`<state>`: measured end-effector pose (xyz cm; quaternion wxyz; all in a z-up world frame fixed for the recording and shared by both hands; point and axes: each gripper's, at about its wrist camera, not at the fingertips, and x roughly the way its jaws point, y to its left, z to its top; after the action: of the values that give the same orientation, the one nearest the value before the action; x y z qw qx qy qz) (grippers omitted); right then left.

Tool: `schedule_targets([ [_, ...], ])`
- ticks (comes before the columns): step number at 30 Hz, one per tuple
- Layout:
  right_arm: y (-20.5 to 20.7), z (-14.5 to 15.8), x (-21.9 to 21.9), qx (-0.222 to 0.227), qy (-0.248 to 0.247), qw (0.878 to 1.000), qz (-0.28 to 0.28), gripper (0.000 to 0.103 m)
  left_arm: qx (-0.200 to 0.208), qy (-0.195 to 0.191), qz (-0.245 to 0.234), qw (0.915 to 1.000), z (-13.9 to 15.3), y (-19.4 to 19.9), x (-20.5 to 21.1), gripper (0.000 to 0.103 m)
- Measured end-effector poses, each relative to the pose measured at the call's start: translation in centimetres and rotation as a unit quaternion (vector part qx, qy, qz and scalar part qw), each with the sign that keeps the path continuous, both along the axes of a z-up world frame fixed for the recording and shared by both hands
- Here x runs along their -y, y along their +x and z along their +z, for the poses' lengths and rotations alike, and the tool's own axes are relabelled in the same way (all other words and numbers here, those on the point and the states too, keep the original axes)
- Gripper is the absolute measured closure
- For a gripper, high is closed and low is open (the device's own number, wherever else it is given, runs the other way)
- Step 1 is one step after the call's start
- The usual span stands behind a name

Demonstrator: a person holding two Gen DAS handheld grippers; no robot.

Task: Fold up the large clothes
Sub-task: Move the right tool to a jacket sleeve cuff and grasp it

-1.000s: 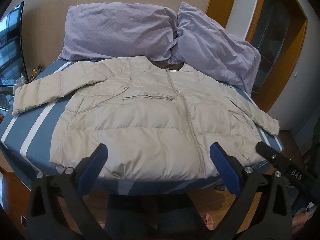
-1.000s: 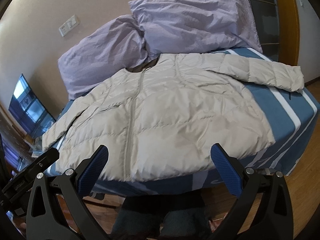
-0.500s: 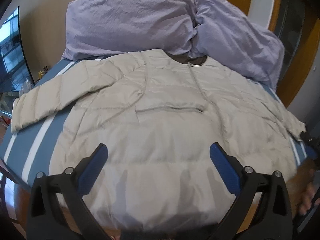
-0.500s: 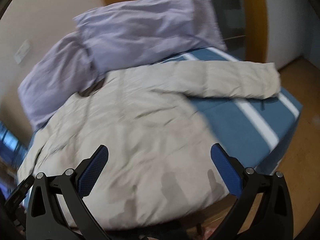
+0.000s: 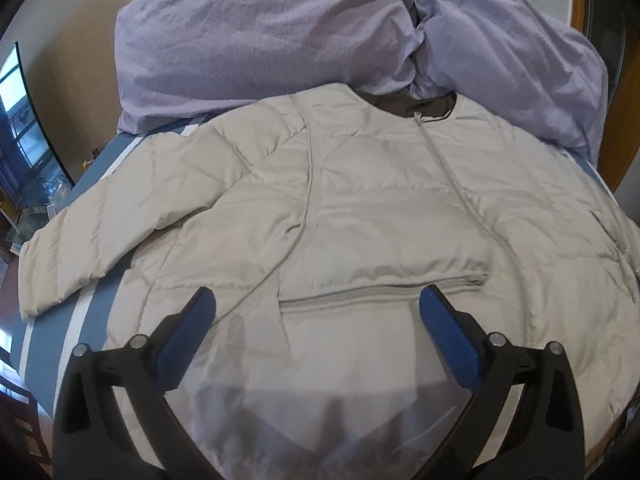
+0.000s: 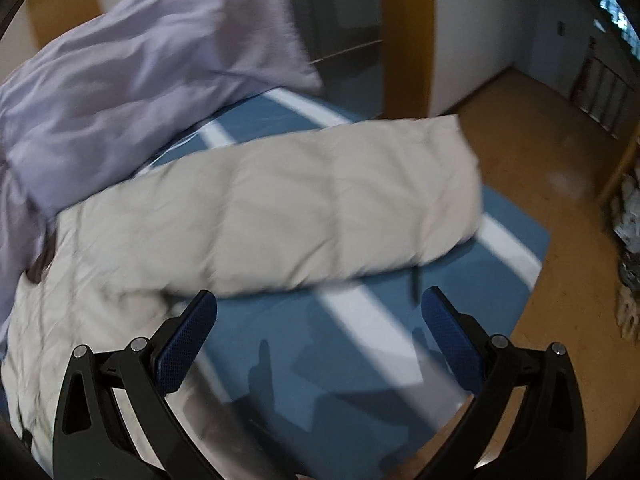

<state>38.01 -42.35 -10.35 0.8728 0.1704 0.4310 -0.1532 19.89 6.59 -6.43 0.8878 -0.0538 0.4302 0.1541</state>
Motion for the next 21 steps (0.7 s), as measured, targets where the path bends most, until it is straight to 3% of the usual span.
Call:
schedule_targets([
  [9, 3.4, -1.0, 4.8, -0.015, -0.042, 0.997, -0.065, 0.001, -0.003, 0.003, 0.007, 1.0000, -2.1, 1.2, -0.4, 0.002],
  [14, 4.4, -3.0, 7.0, -0.038, -0.010, 0.996, -0.082, 0.001, -0.002, 0.024, 0.007, 0.9997, -2.8, 1.5, 0.1, 0.002],
  [21, 4.3, -5.1, 7.7, -0.037, 0.021, 0.996, -0.083, 0.008, -0.001, 0.015, 0.006, 0.9999, -3.2, 1.5, -0.2, 0.002],
])
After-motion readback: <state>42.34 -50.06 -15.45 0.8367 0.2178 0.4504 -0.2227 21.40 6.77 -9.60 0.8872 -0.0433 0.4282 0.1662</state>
